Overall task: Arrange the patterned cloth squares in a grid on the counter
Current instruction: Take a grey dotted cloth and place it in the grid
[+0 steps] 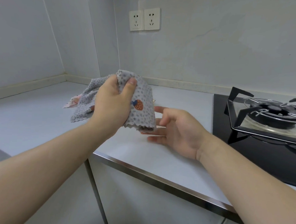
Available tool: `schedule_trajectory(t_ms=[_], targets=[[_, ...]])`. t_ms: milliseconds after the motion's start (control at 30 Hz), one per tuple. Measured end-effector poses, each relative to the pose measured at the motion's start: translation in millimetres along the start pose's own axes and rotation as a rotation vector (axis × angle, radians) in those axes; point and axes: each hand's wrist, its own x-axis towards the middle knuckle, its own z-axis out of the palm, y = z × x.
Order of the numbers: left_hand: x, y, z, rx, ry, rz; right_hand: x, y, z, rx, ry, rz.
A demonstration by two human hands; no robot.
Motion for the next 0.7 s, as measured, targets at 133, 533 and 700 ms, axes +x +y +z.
schedule_trajectory(t_ms=[133,533,700], targets=[[-16,7,8,0.153,-0.078,0.139,0,-4,-3,0.101,0.144,0.024],[-30,-5,17,0.276,-0.028,0.207,10,9,1,-0.436,0.611,-0.329],[-33,-11,22,0.182,-0.007,0.110,12,9,-6,-0.623,0.732,-0.437]])
